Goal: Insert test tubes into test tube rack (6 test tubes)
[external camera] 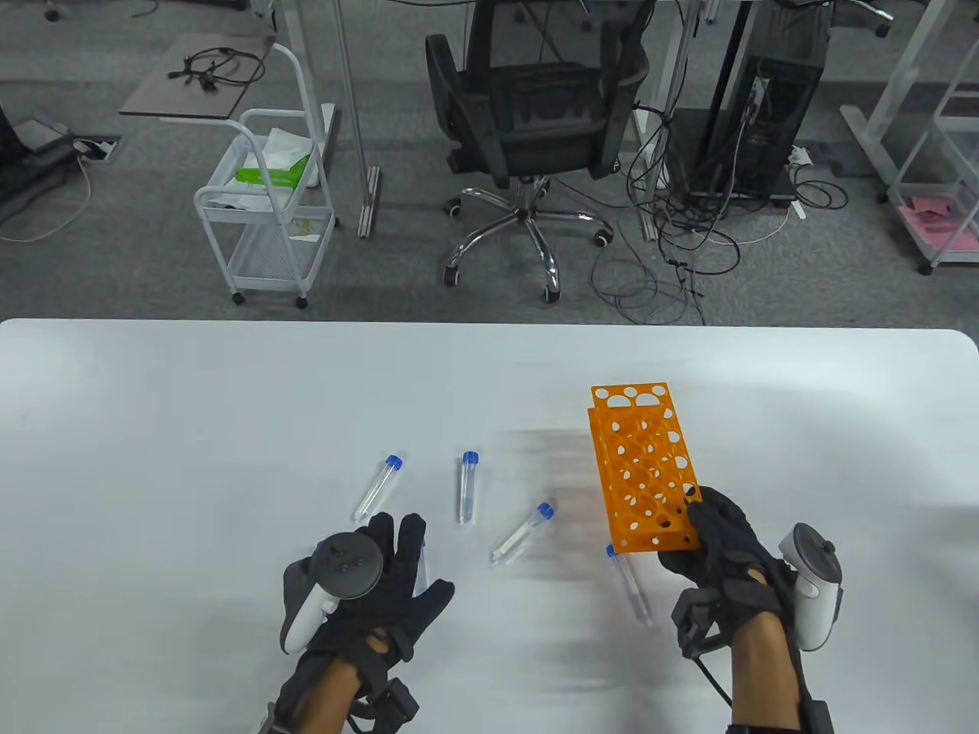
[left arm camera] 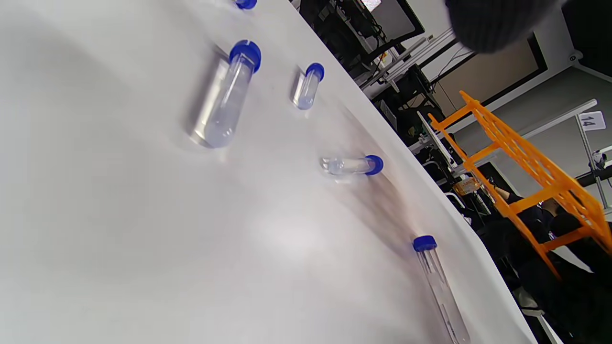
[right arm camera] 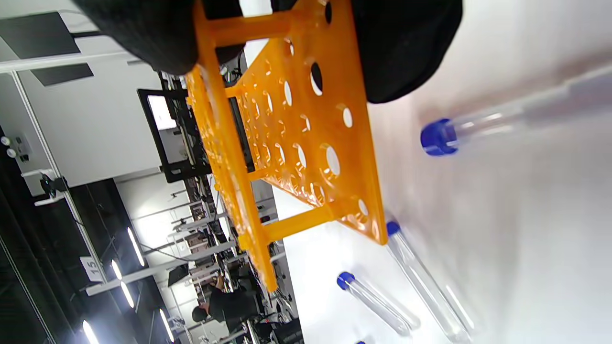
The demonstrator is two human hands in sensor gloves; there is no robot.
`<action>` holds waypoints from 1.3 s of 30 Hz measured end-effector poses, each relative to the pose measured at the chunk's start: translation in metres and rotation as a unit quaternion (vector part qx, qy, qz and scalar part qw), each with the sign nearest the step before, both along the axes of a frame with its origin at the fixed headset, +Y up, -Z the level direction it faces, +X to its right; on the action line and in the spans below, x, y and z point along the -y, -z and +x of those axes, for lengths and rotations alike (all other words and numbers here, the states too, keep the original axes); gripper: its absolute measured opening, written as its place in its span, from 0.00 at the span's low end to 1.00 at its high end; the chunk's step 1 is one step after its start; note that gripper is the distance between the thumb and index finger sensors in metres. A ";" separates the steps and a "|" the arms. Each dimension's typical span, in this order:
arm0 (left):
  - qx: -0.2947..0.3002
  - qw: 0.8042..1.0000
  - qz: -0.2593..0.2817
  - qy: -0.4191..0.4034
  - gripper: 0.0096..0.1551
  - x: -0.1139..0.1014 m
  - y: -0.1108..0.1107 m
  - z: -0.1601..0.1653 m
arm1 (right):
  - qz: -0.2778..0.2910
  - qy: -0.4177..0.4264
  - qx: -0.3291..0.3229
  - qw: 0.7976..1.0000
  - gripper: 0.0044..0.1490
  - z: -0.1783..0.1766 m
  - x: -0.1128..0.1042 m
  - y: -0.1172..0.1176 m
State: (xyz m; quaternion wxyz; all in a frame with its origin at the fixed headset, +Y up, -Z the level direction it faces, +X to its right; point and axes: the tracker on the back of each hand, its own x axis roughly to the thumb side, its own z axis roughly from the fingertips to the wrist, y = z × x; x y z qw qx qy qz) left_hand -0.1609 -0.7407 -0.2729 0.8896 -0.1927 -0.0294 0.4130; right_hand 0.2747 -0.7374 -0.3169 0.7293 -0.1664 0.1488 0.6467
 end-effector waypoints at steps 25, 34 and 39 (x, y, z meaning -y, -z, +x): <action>-0.236 0.966 0.002 0.107 0.46 0.004 0.011 -0.080 | 0.012 0.012 -0.158 0.987 0.36 -0.062 -0.013 -0.004; -0.246 0.937 -0.033 0.245 0.41 -0.009 0.047 -0.075 | 0.013 0.012 -0.181 0.983 0.35 -0.070 -0.015 -0.006; -0.246 0.922 -0.054 0.295 0.38 -0.003 0.065 -0.071 | 0.012 0.003 -0.188 0.982 0.35 -0.073 -0.014 -0.006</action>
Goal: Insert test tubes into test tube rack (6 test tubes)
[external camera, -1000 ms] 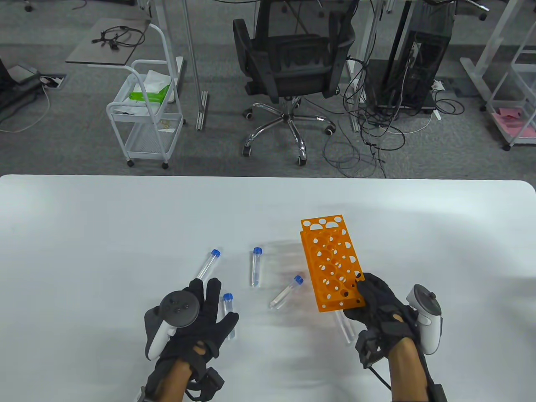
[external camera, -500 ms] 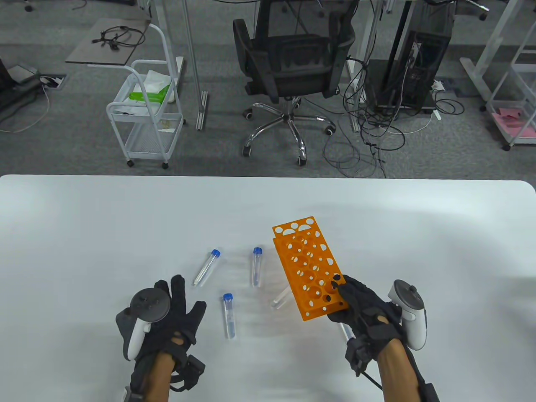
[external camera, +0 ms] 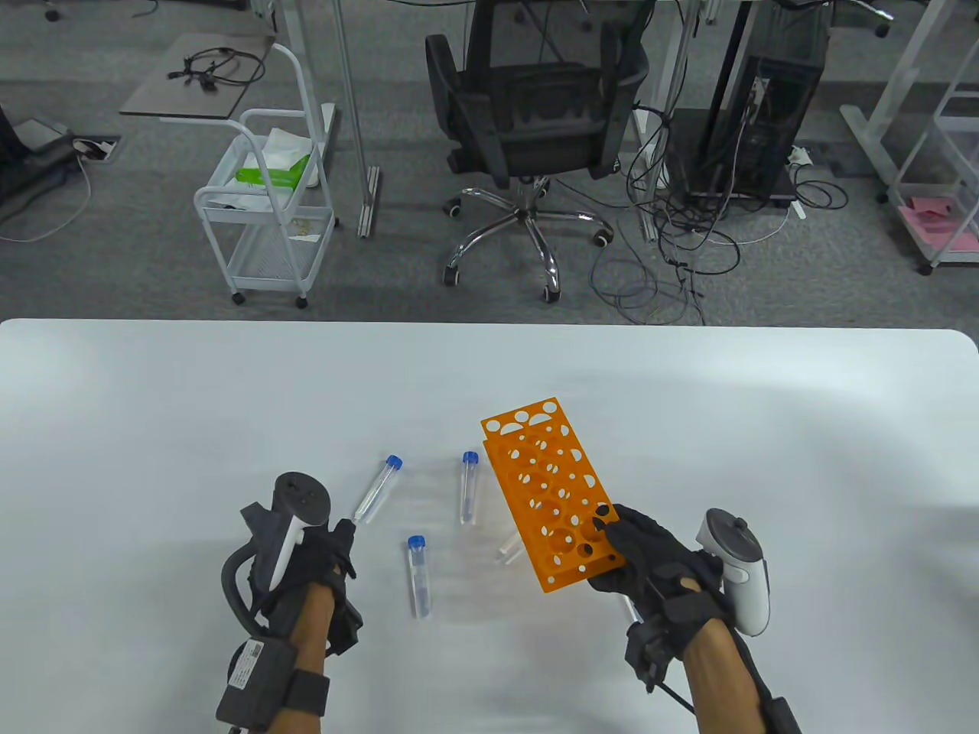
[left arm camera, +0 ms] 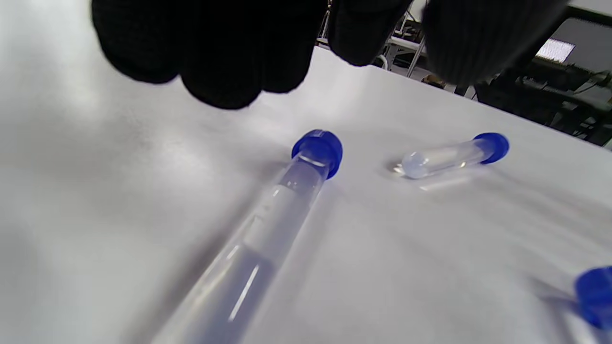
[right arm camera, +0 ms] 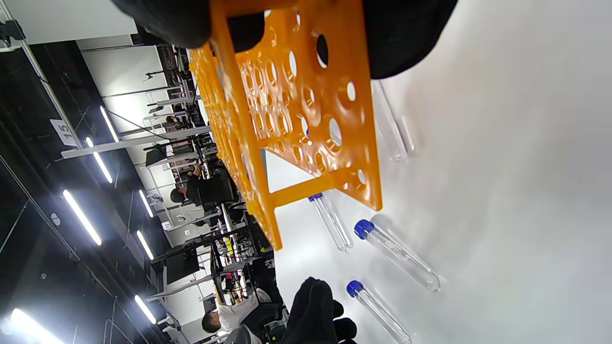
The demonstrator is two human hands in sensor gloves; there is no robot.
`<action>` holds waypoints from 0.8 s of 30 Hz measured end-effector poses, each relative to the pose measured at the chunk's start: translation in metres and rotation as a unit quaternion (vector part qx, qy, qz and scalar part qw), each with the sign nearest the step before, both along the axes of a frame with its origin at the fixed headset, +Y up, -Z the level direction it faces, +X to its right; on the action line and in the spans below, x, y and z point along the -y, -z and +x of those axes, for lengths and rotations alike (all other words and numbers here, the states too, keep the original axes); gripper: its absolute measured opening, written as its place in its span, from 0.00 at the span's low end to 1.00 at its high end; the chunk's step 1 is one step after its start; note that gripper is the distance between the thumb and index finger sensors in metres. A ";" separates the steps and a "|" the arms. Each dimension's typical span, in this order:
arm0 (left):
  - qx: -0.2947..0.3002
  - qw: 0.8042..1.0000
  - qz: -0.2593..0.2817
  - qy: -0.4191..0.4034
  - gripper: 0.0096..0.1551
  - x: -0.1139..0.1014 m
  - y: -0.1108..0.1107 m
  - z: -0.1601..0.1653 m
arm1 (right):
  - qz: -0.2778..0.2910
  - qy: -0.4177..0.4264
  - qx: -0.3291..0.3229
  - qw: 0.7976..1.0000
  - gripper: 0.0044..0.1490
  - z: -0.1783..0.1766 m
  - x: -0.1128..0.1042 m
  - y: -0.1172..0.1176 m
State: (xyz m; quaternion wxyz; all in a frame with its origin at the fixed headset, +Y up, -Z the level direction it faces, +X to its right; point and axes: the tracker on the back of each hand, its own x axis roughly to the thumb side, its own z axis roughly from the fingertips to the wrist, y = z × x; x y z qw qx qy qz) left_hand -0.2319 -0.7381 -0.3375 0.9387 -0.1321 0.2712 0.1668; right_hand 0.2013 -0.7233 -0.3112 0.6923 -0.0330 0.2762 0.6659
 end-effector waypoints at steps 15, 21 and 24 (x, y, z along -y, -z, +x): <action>0.037 0.993 -0.082 0.073 0.31 0.028 0.015 0.010 | 0.005 -0.016 -0.018 1.000 0.35 -0.012 0.000 -0.003; 0.021 0.997 -0.046 0.056 0.36 0.016 0.010 0.009 | 0.002 -0.014 -0.021 1.000 0.35 -0.015 0.001 -0.004; 0.026 0.999 -0.013 0.042 0.33 0.003 0.008 0.012 | 0.003 -0.008 -0.016 1.000 0.35 -0.015 0.000 -0.006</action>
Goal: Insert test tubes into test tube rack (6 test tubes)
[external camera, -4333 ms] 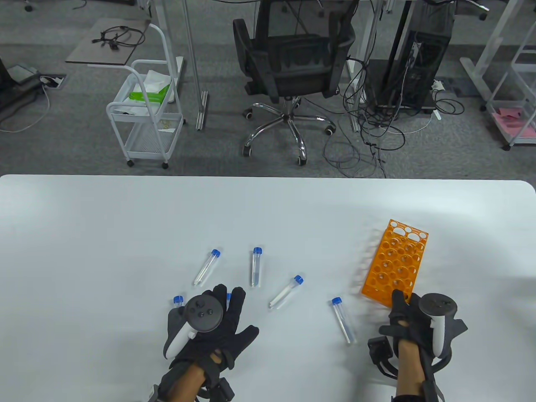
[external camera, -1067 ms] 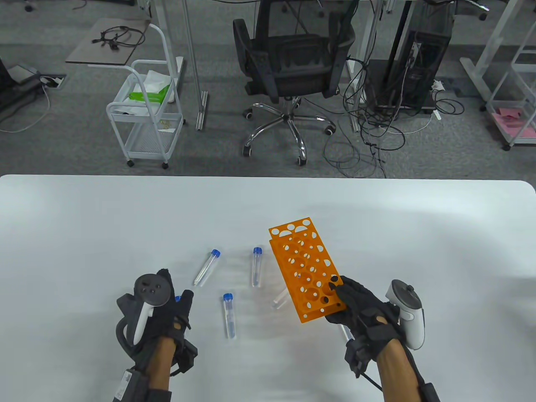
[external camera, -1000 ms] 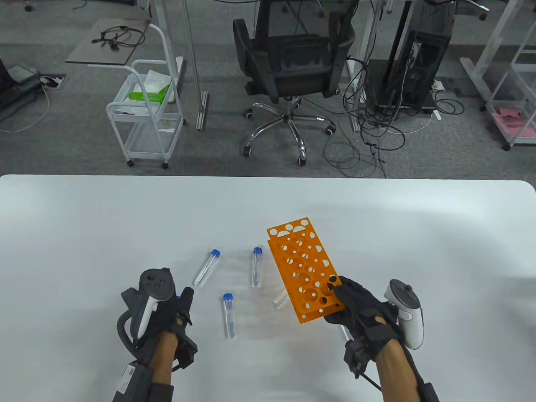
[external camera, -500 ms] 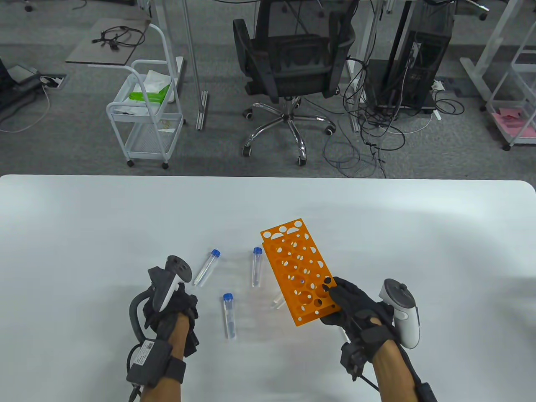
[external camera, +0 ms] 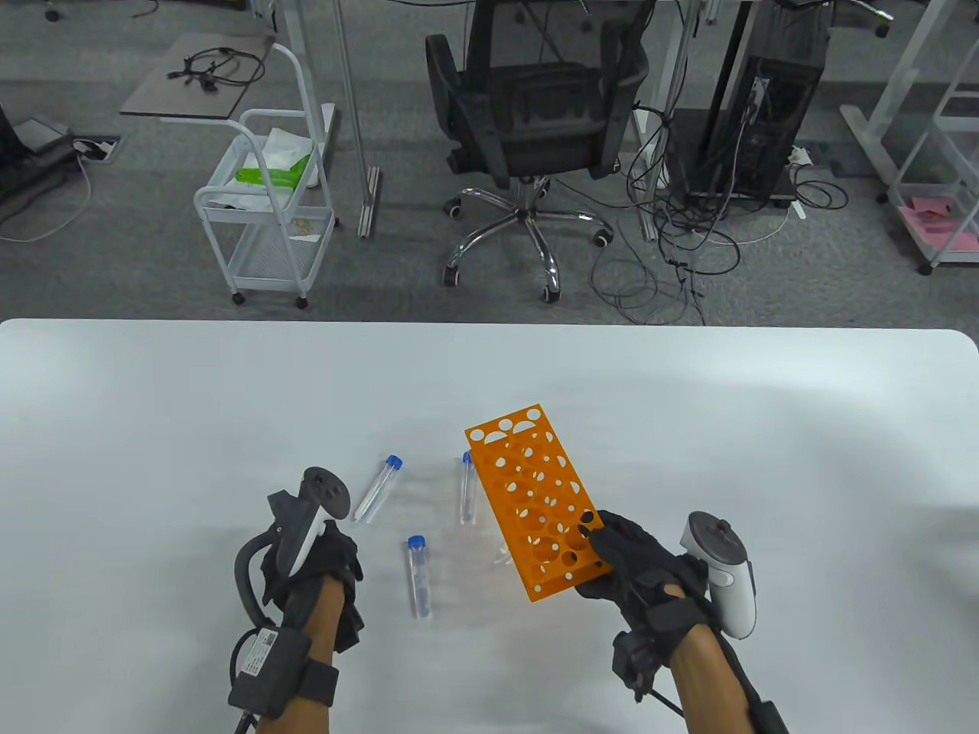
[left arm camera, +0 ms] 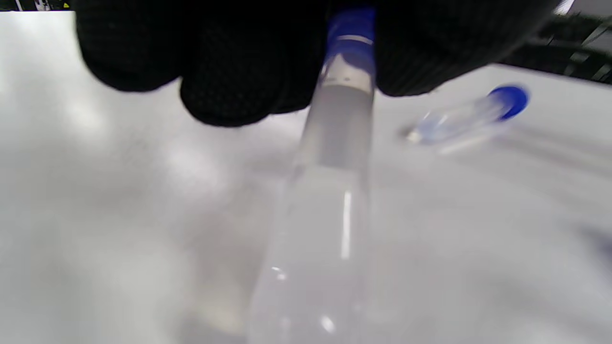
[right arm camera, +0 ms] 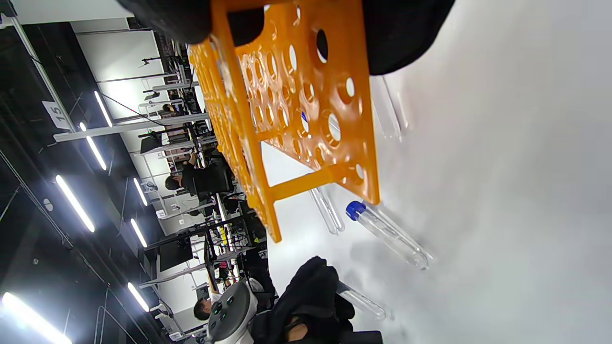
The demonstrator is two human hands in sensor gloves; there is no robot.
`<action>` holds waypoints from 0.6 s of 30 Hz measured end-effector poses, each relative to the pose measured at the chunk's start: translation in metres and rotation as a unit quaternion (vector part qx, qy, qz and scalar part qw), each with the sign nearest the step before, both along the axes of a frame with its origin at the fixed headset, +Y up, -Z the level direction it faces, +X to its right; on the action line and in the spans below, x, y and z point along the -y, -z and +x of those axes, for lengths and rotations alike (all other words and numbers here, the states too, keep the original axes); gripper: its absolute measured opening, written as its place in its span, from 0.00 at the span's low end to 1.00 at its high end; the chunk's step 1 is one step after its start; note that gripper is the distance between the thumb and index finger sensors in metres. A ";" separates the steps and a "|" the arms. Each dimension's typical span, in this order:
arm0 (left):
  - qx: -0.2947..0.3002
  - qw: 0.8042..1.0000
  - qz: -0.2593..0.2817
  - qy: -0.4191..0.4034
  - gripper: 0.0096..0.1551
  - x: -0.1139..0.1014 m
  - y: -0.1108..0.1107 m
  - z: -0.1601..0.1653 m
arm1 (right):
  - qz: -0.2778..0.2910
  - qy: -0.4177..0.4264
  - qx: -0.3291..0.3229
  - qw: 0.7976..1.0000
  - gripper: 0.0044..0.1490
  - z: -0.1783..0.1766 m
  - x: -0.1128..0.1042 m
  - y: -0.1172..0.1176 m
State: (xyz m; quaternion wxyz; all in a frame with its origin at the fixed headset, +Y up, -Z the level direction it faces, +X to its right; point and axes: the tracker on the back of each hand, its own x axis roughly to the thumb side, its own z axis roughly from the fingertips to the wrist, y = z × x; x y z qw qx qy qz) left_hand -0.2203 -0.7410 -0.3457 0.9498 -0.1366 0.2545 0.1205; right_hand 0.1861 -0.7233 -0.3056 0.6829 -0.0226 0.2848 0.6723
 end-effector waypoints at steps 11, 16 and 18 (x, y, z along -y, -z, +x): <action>0.061 0.984 0.162 -0.040 0.28 -0.058 0.004 0.045 | 0.002 -0.006 0.010 1.000 0.35 -0.008 0.003 -0.003; 0.075 0.967 0.230 -0.075 0.28 -0.084 0.008 0.063 | -0.007 -0.012 0.018 1.000 0.35 -0.008 0.004 -0.003; 0.077 0.959 0.260 -0.079 0.28 -0.094 0.009 0.067 | -0.005 -0.022 0.018 1.000 0.35 -0.008 0.006 -0.003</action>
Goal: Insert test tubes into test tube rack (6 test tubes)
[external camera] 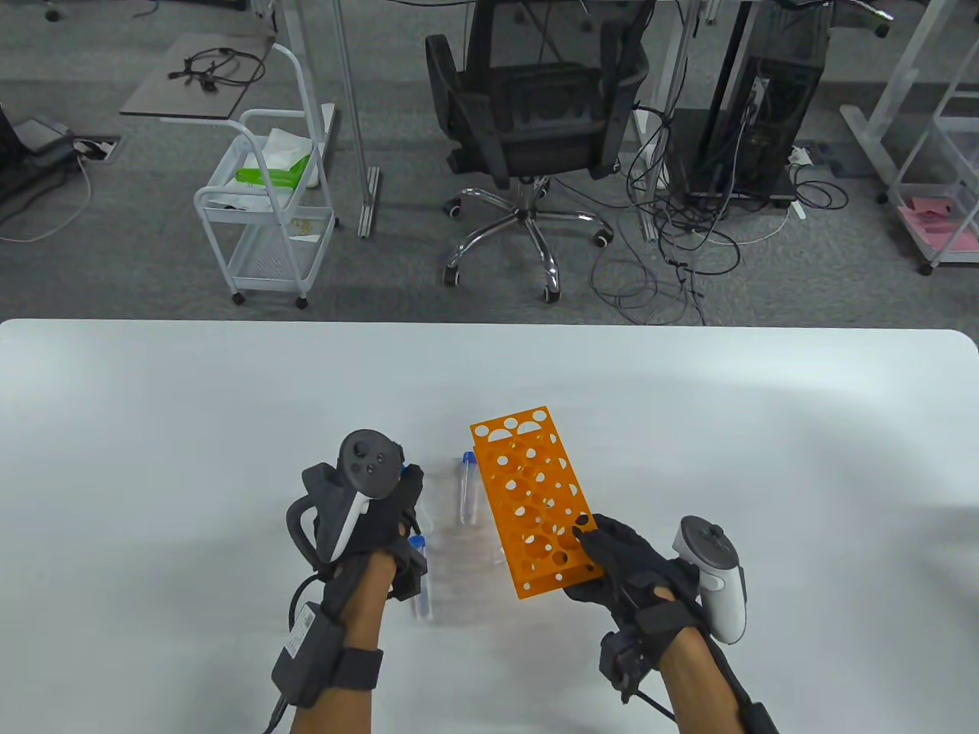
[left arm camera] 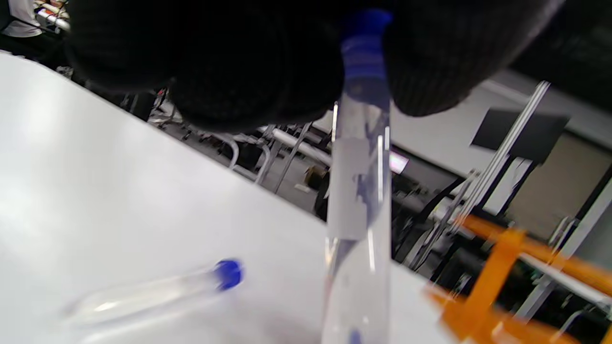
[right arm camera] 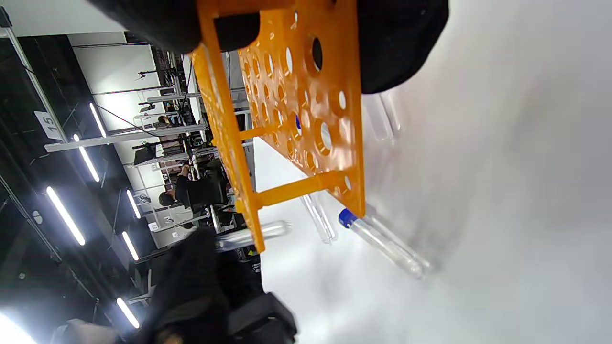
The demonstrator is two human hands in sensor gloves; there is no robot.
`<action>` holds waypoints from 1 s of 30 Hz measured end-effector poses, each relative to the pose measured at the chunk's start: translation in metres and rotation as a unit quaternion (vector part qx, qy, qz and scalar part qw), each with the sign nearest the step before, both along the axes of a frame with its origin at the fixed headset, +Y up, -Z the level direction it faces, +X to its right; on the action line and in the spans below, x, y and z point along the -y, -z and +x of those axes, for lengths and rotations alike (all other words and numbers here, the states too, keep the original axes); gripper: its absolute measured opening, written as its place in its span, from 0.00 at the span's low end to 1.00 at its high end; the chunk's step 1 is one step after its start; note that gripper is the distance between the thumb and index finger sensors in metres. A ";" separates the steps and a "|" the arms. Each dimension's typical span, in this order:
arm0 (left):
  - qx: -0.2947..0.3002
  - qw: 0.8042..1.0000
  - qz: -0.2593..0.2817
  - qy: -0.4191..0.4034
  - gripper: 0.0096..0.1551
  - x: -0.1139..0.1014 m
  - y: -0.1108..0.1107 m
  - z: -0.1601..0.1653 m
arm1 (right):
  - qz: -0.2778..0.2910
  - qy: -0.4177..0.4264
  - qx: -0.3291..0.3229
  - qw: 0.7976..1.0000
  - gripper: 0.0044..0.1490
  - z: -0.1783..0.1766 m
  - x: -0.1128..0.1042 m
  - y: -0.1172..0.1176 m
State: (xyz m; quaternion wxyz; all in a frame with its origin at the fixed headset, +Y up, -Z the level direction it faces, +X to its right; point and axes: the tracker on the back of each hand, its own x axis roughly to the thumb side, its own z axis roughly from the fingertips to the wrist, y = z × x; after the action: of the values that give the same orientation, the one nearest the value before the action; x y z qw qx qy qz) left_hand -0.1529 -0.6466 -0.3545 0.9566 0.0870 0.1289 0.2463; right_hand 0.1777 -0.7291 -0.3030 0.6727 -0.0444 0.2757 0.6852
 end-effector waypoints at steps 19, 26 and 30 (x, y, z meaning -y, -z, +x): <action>0.062 0.989 0.136 -0.001 0.30 -0.031 -0.013 0.039 | 0.006 -0.008 -0.025 1.000 0.34 -0.015 -0.001 -0.004; 0.058 0.989 0.138 0.019 0.30 -0.030 -0.015 0.043 | 0.006 -0.009 -0.032 0.999 0.34 -0.017 -0.001 -0.005; 0.059 0.989 0.135 0.031 0.30 -0.026 -0.014 0.045 | 0.009 -0.007 -0.031 0.999 0.34 -0.017 0.000 -0.004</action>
State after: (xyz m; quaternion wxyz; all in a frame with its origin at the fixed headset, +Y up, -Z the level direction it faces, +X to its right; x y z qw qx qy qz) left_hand -0.1076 -0.6208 -0.3405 0.9492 0.2049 0.0354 0.2362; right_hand 0.1610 -0.7287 -0.2989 0.6598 -0.0189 0.2895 0.6932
